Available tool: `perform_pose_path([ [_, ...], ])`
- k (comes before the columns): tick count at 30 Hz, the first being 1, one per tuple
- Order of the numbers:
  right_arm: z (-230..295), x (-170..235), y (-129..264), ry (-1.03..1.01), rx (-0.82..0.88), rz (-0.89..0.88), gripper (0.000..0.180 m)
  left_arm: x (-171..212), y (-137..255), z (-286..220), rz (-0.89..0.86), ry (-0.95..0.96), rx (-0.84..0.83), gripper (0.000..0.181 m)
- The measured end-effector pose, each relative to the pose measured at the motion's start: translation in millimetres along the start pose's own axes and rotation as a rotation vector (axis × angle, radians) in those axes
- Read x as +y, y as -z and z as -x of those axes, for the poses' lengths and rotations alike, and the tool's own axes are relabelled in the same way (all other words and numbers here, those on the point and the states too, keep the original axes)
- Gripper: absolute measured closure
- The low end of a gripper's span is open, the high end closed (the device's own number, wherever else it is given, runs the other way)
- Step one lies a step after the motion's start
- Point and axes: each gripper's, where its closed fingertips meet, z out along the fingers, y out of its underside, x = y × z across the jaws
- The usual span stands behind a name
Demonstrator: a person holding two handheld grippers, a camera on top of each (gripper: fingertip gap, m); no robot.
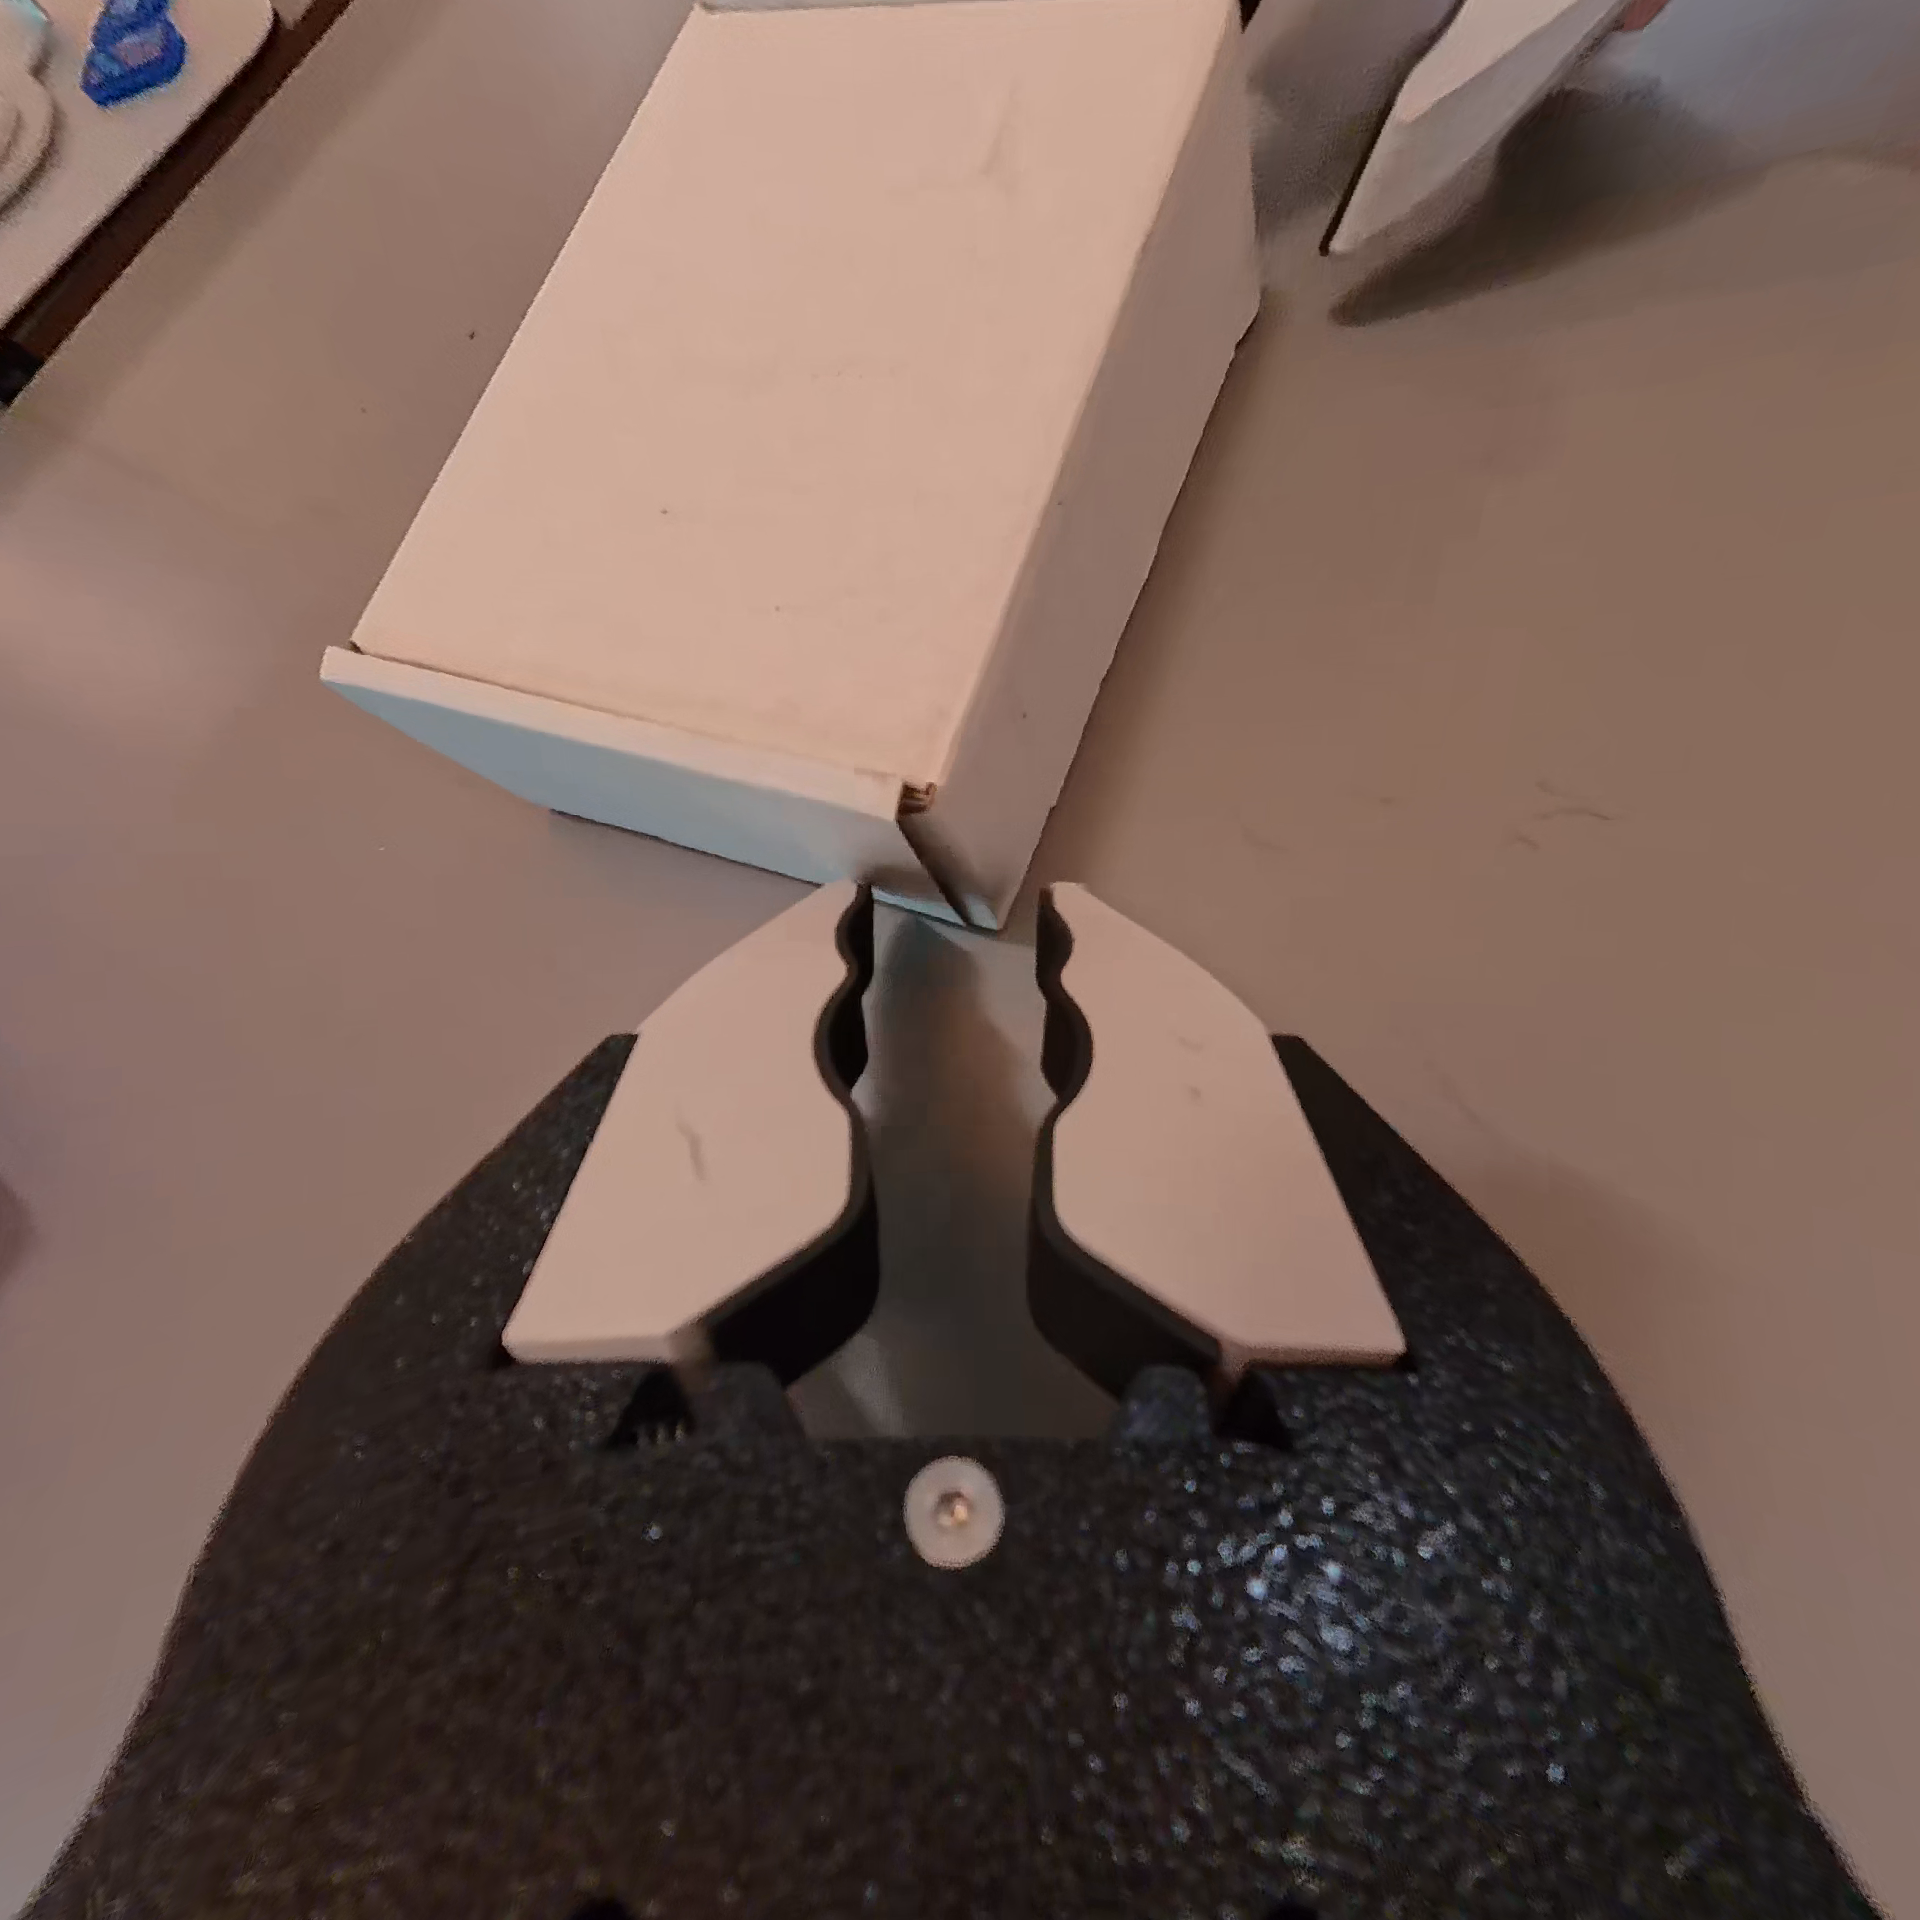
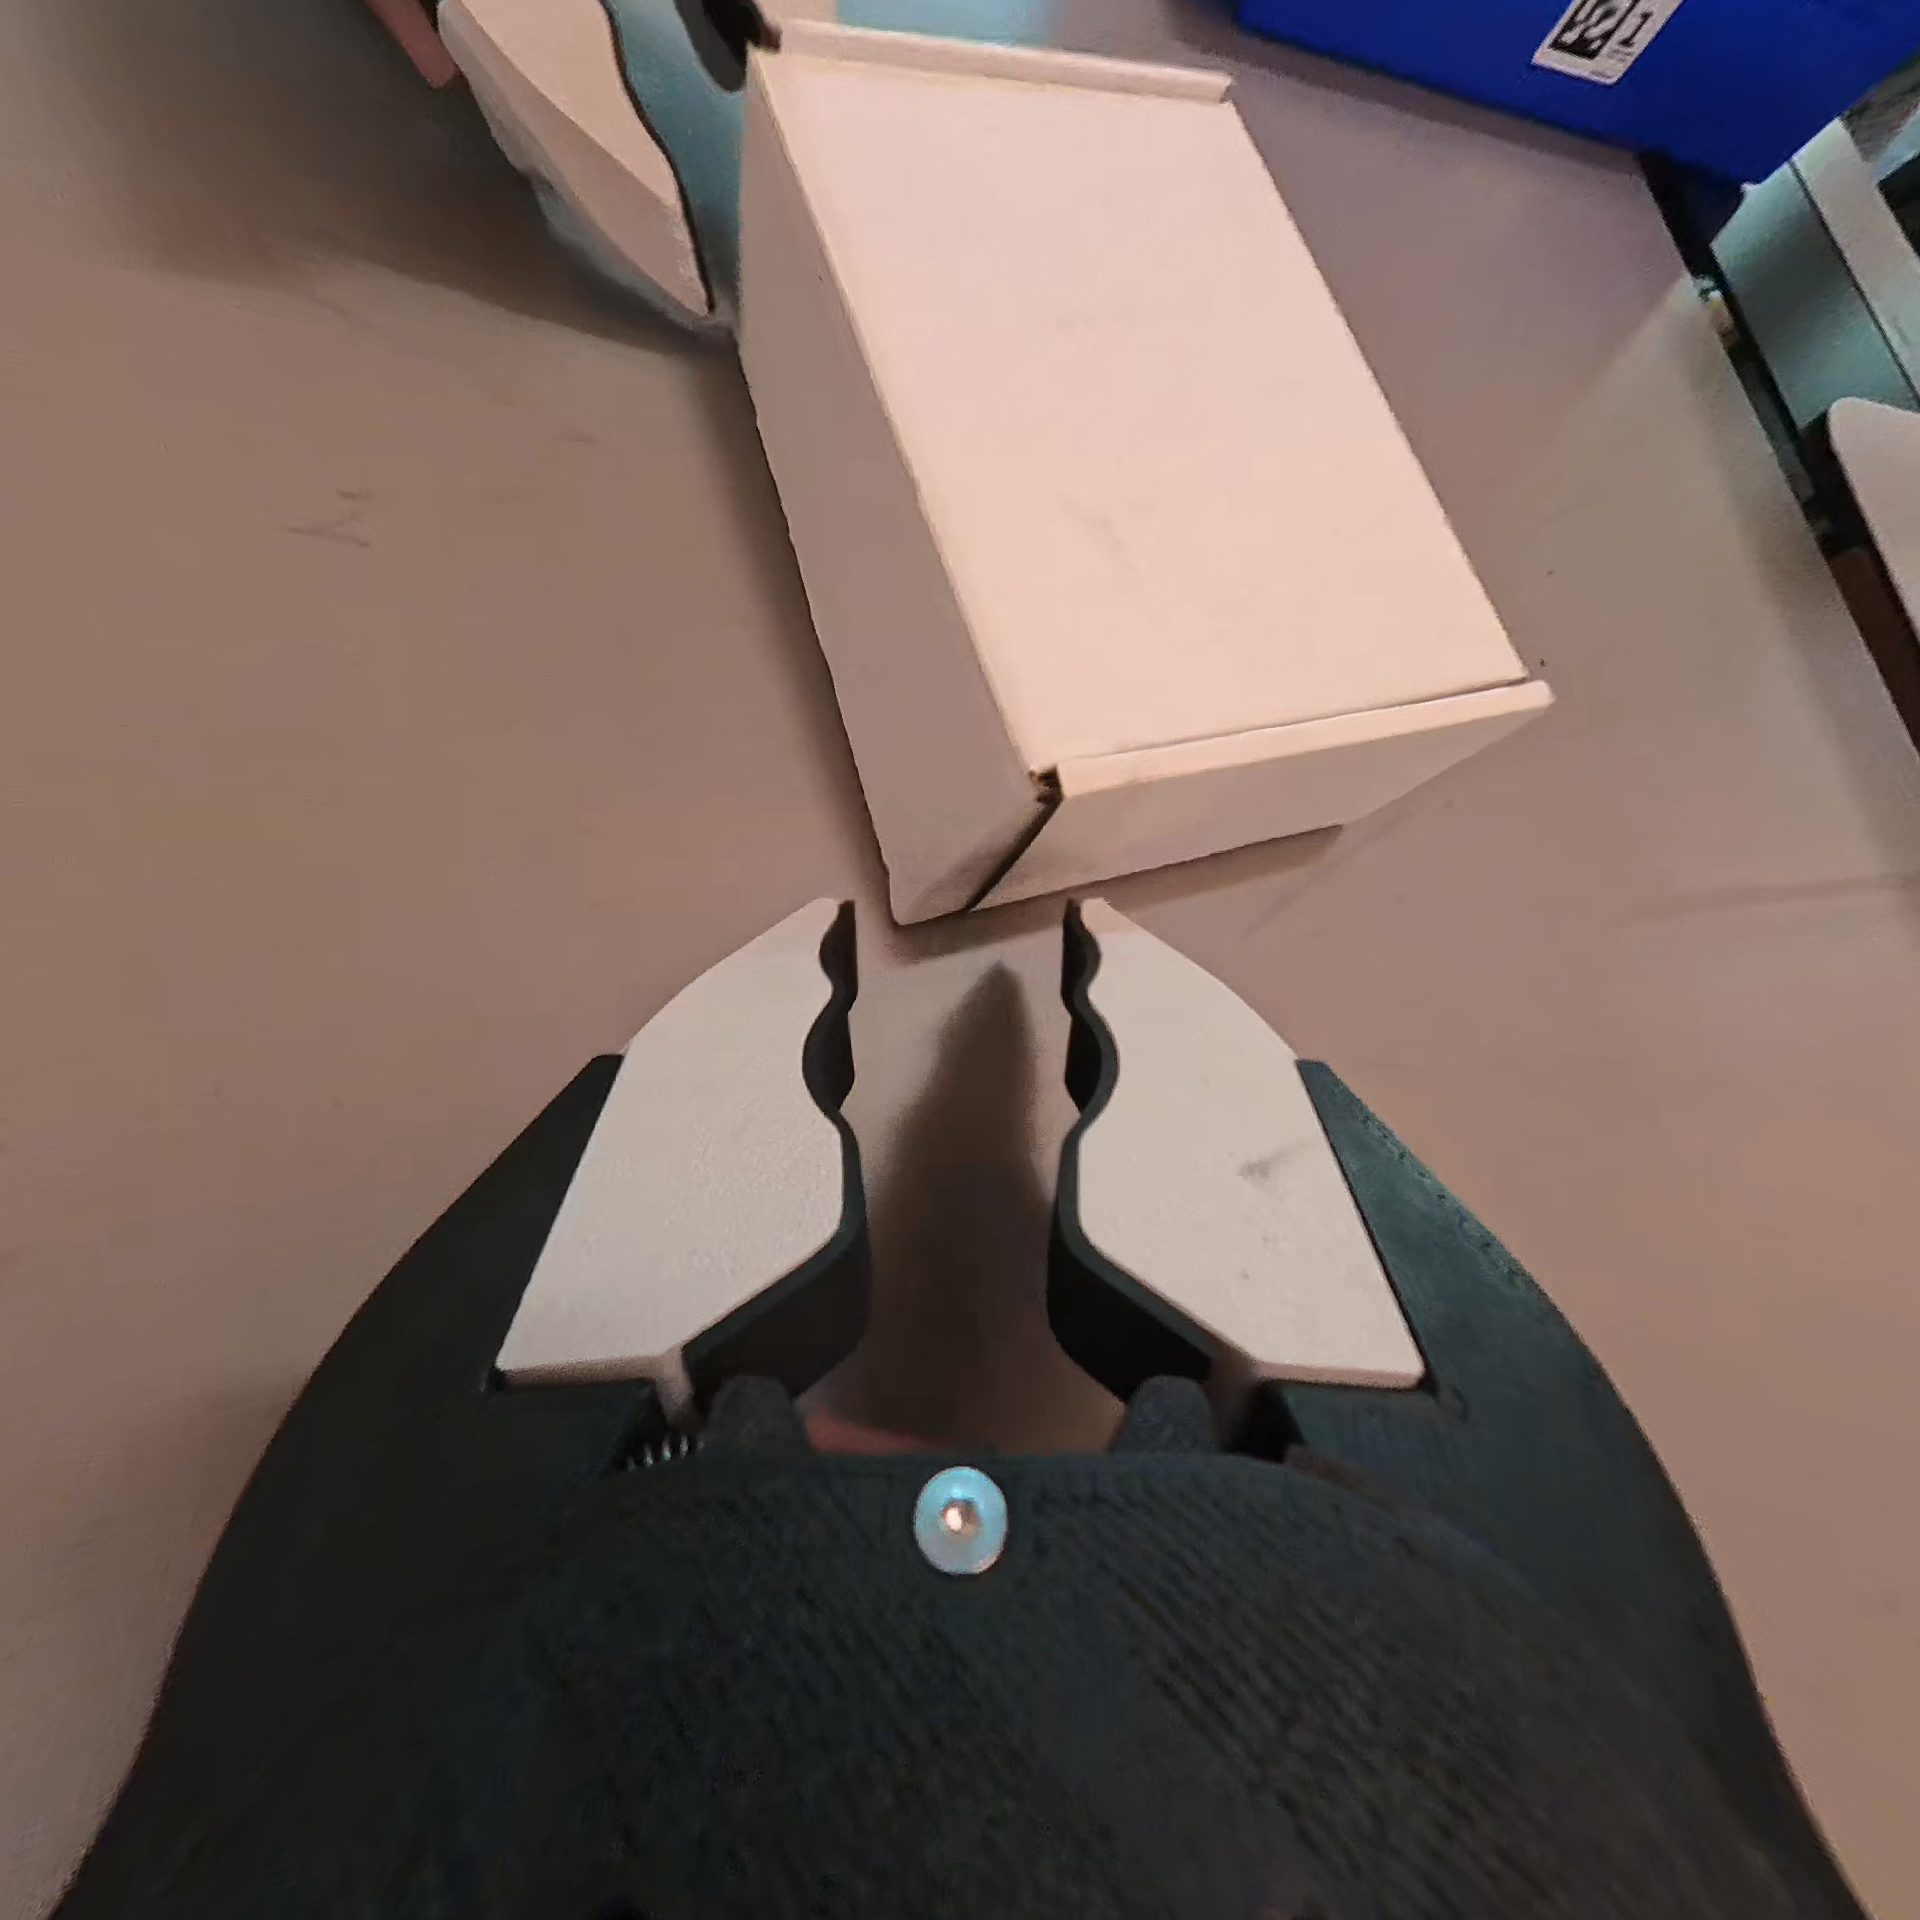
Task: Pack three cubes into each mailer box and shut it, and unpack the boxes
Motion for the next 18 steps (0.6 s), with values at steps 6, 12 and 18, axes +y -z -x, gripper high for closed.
perform_pose_path([
  [6, -33.5, -46.7, 41.8, -0.129, 0.178, -0.268, 0.165, -23.3, 25.1, 3.5, -0.216, 0.110, -0.007, 0.162],
  [12, -45.6, -57.0, 13.6, -0.107, 0.216, -0.220, 0.180, -46.0, 36.1, 20.3, -0.320, 0.121, -0.094, 0.163],
  [18, -56.9, -48.9, -2.2, -0.045, 0.322, -0.133, 0.180, -40.3, 44.5, 35.2, -0.262, -0.119, -0.248, 0.140],
])
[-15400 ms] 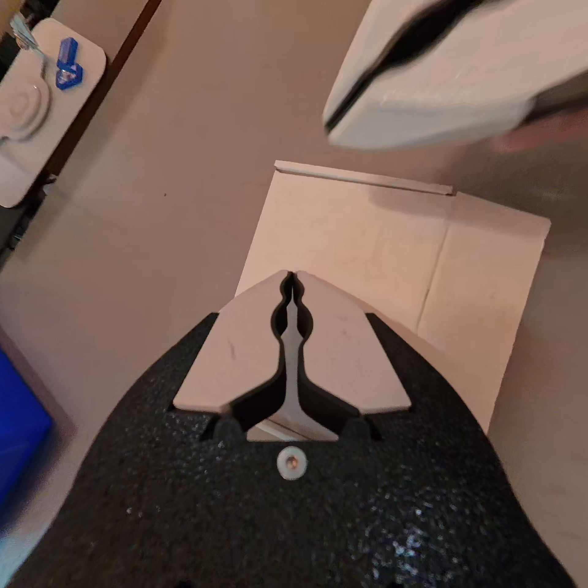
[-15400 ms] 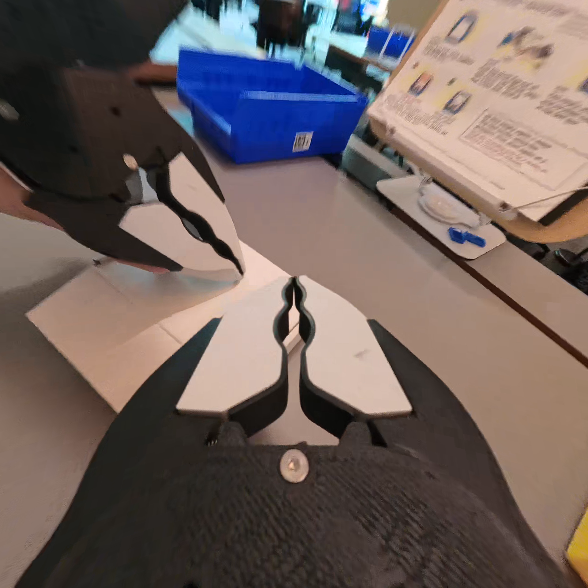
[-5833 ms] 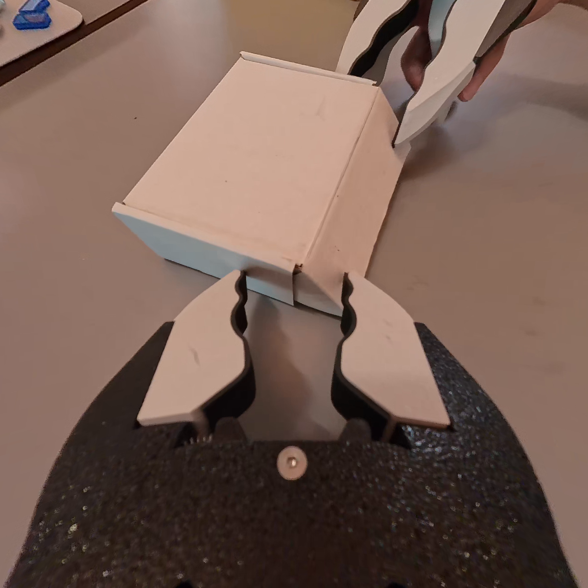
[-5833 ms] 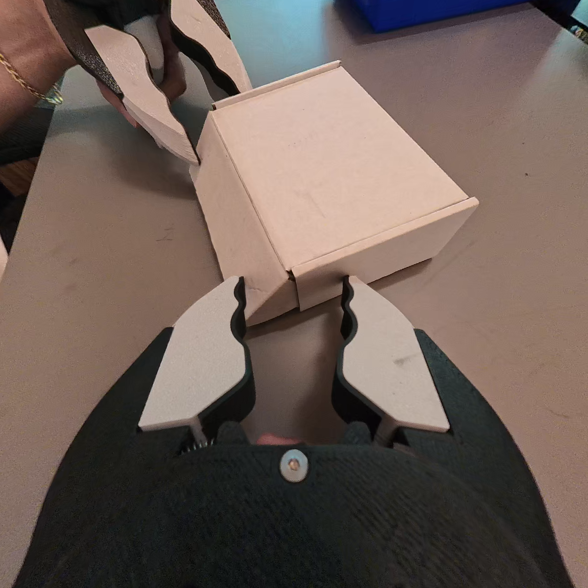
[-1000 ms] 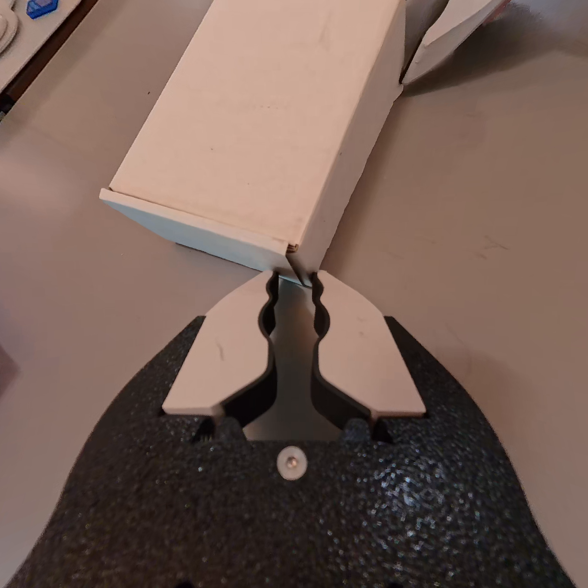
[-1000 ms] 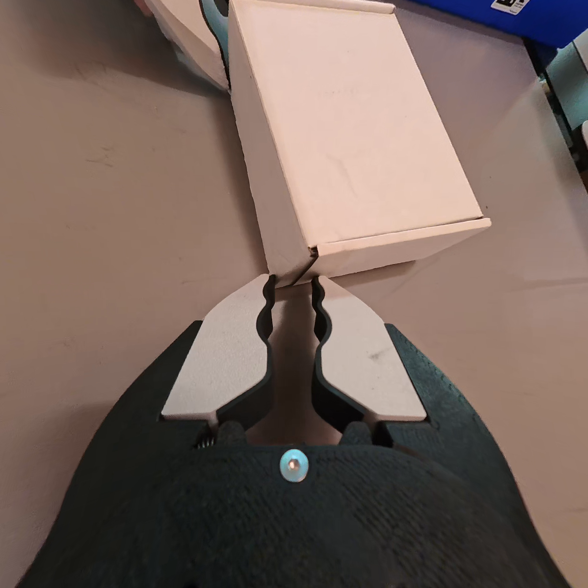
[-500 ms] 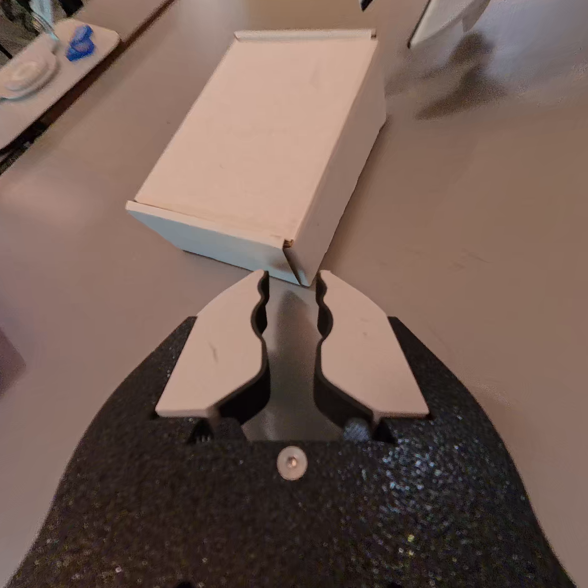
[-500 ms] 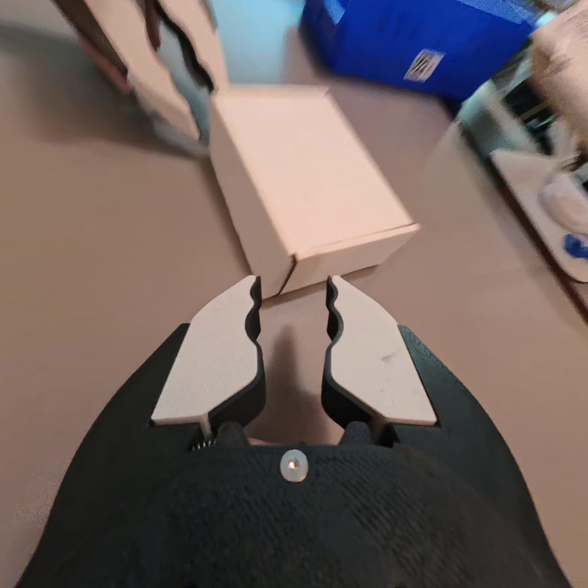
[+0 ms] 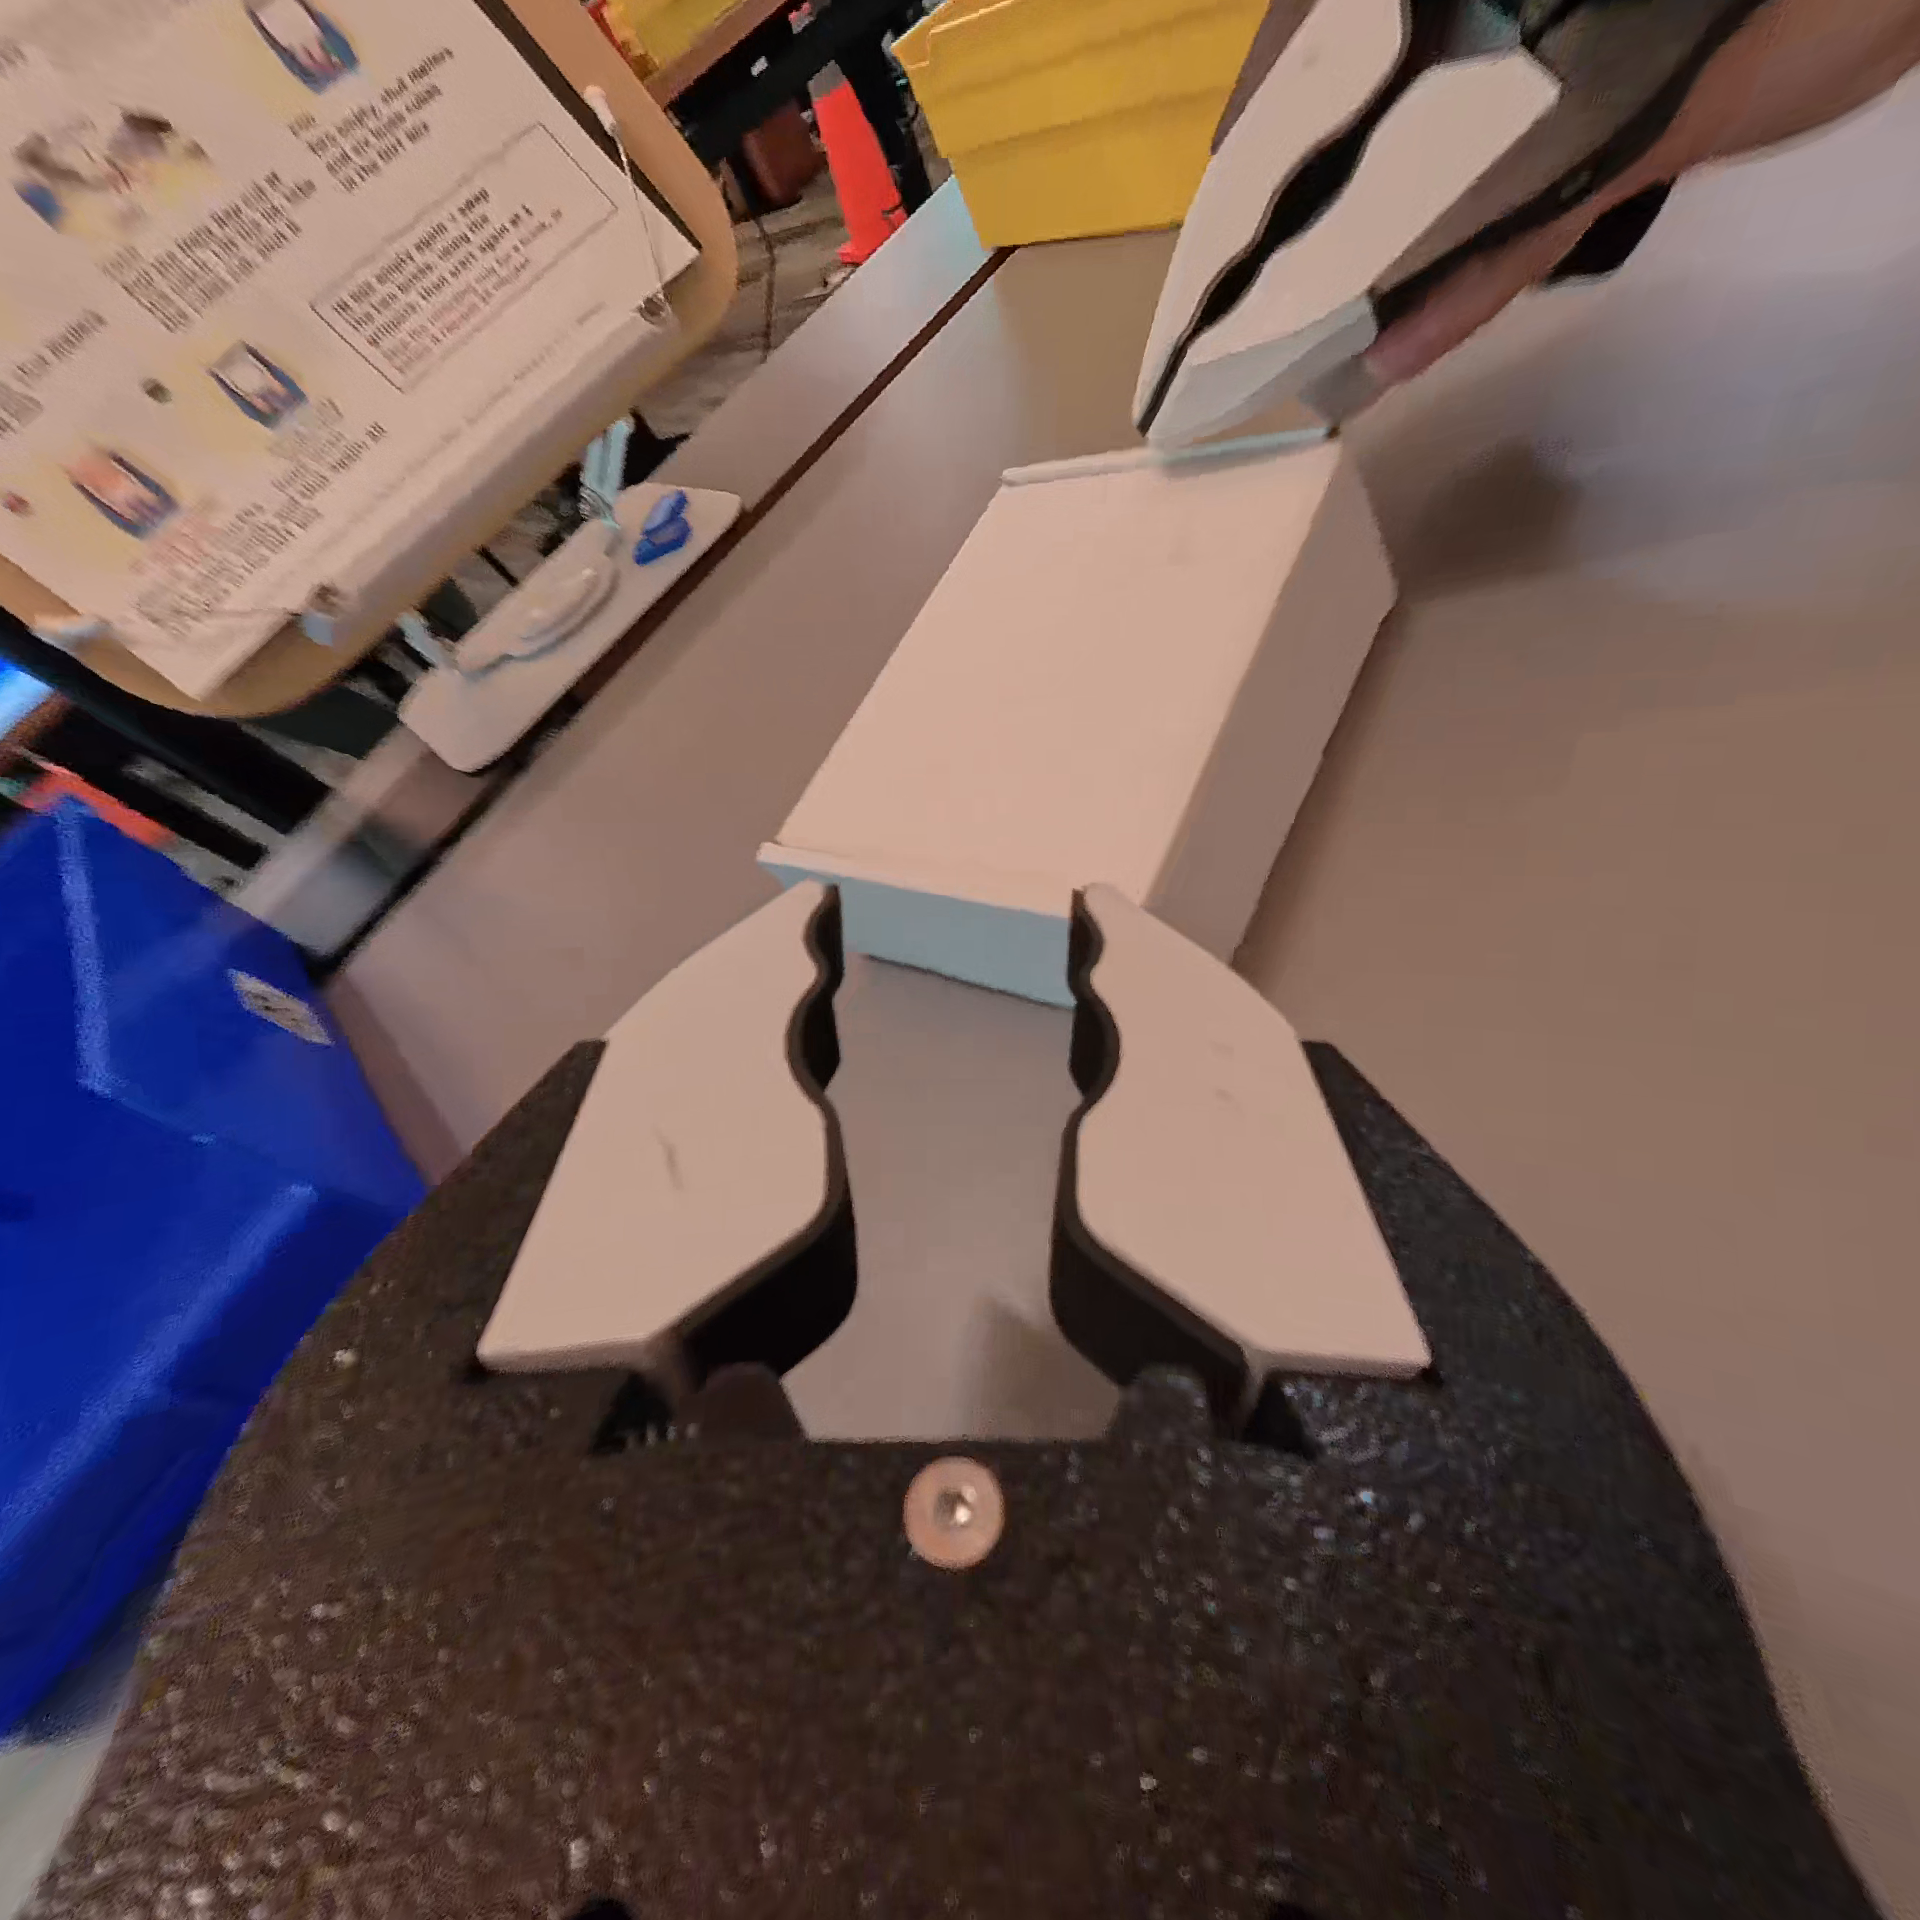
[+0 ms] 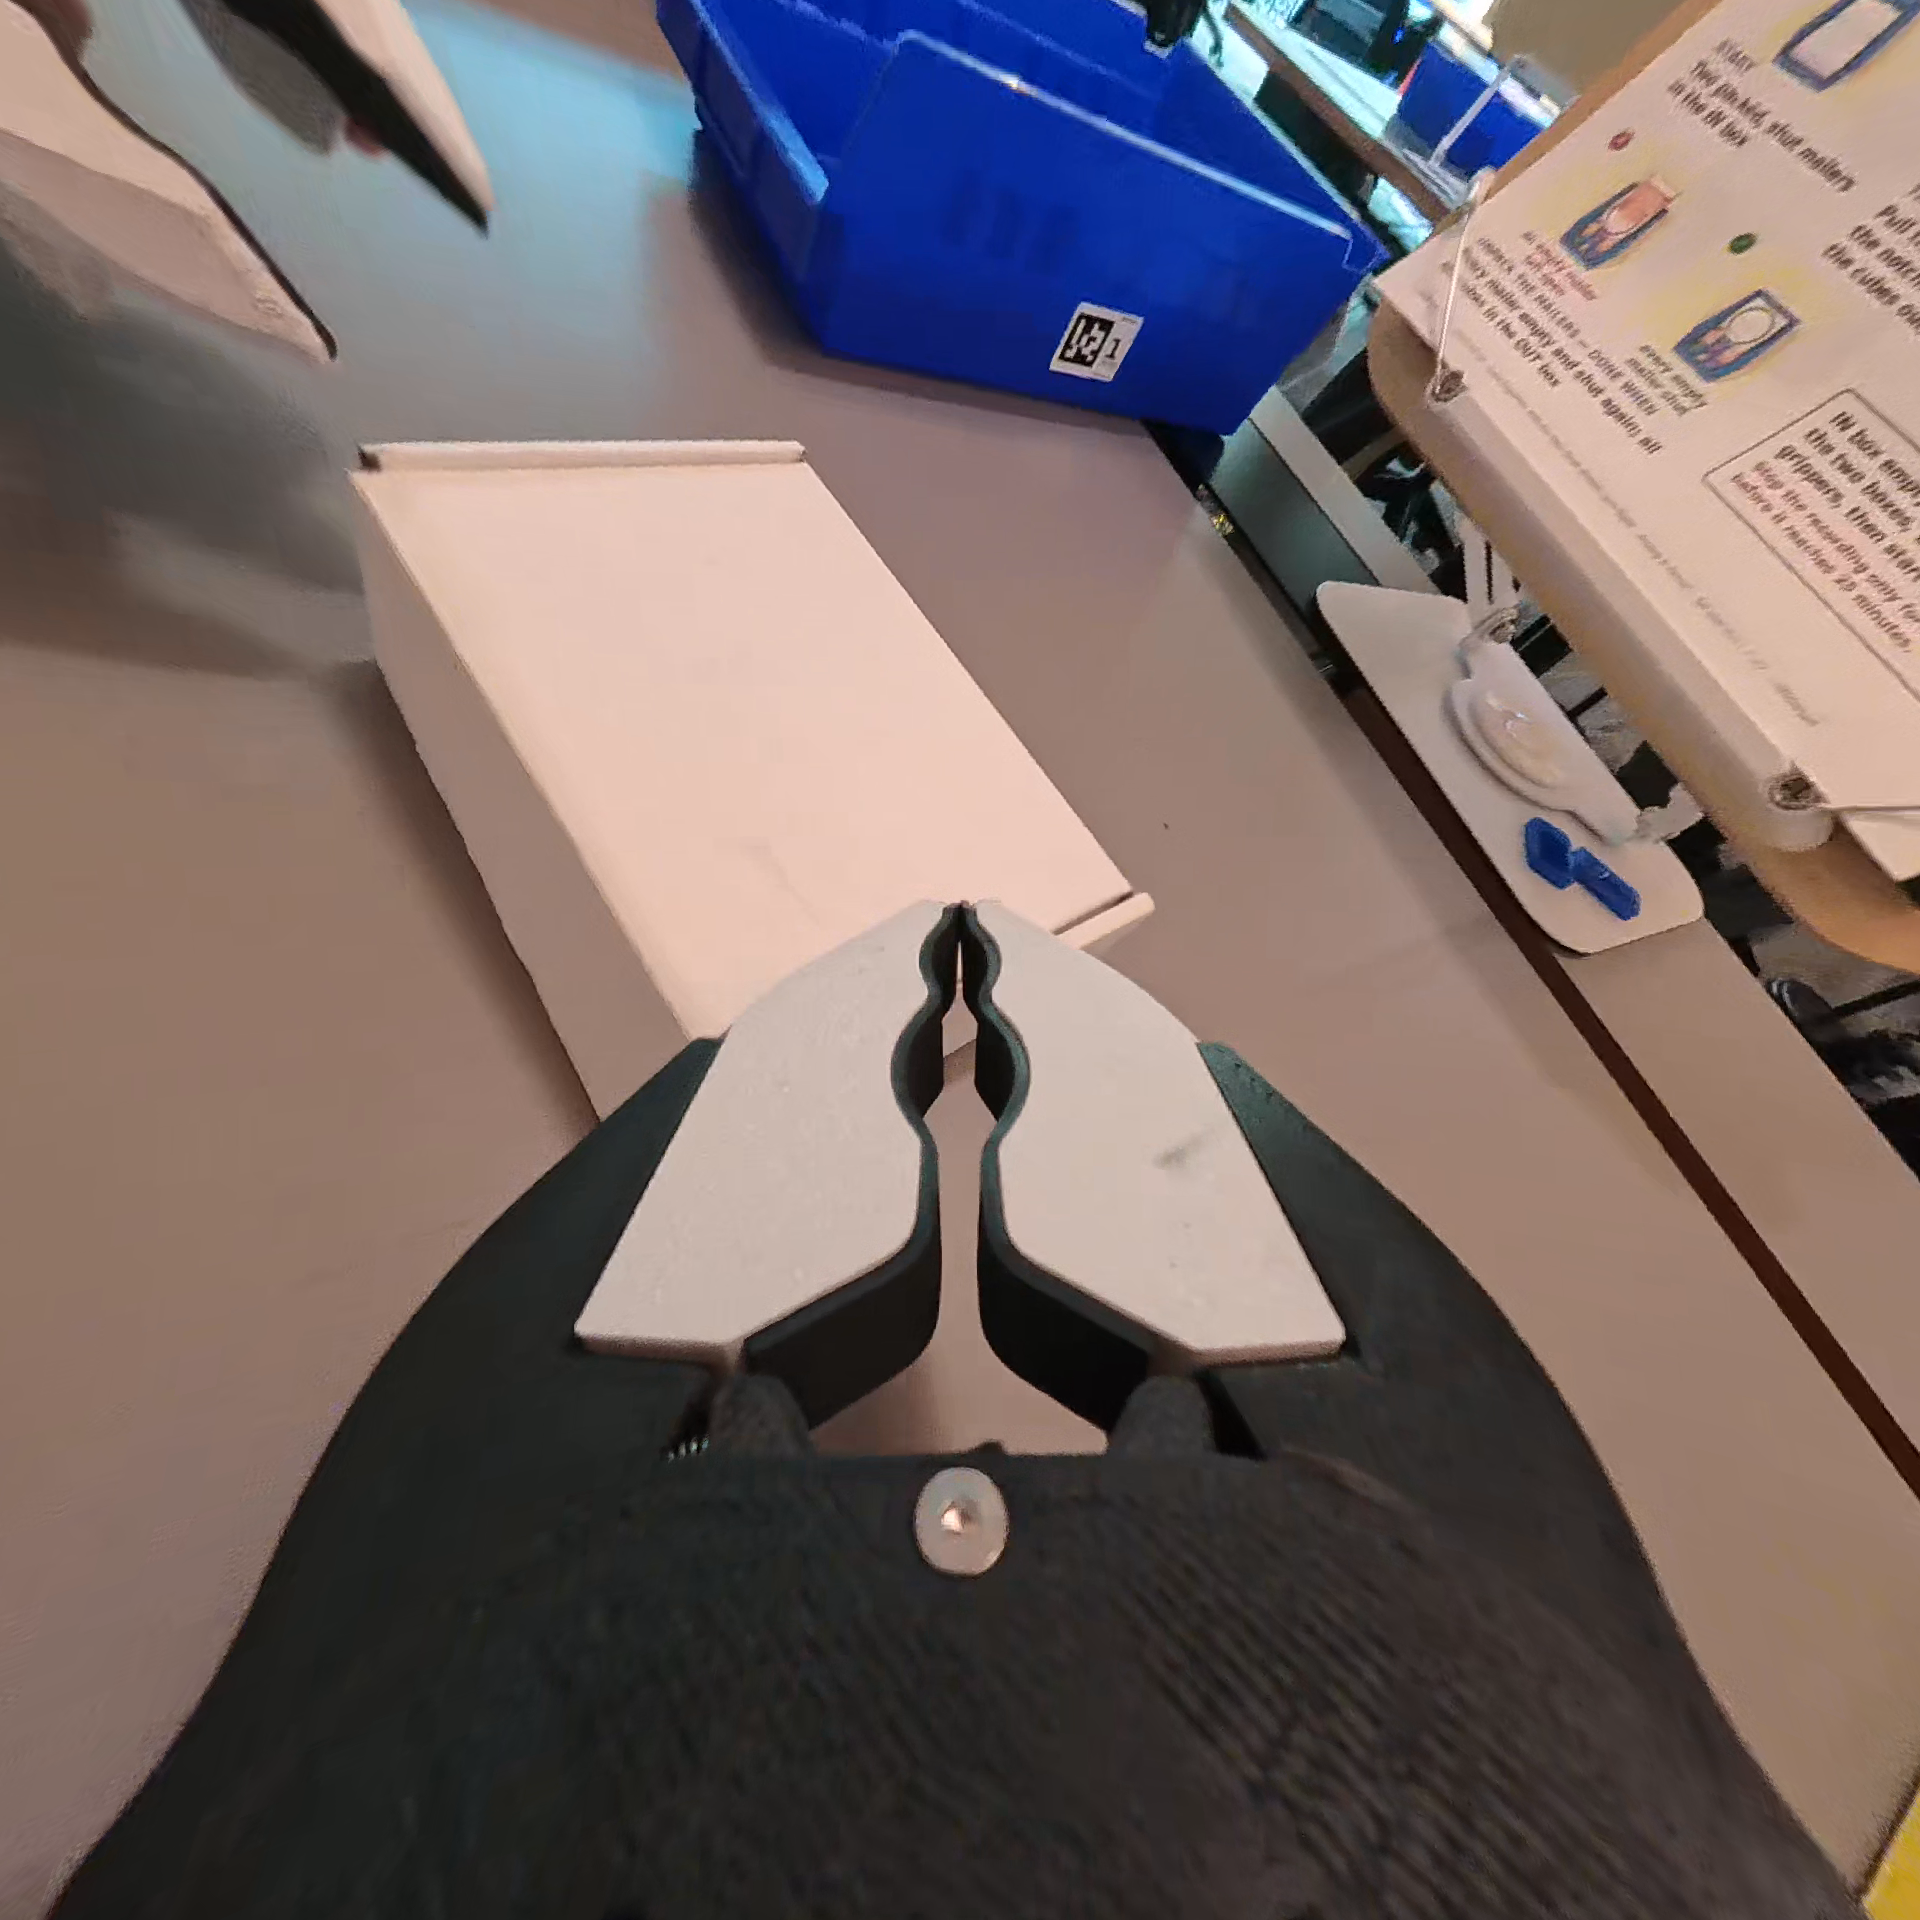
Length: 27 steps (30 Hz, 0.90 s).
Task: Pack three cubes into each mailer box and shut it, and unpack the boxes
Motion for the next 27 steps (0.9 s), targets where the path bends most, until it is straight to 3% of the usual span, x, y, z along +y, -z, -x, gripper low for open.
perform_pose_path([
  [9, -4.4, 12.9, -1.7, 0.001, 0.003, 0.045, 0.180, 27.5, -13.3, 33.1, 0.169, -0.782, -0.154, 0.098],
  [16, -11.9, 20.7, 4.7, -0.128, -0.017, -0.014, 0.180, 22.1, -54.6, 24.8, 0.087, -0.986, -0.079, 0.083],
  [22, -21.9, 35.9, 13.1, -0.135, 0.013, 0.015, 0.180, -19.0, -82.1, 18.5, -0.029, -1.074, -0.093, 0.071],
  [27, -23.7, 43.2, 14.7, -0.102, 0.017, 0.041, 0.180, -44.9, -94.4, 20.8, -0.056, -1.119, -0.093, 0.073],
])
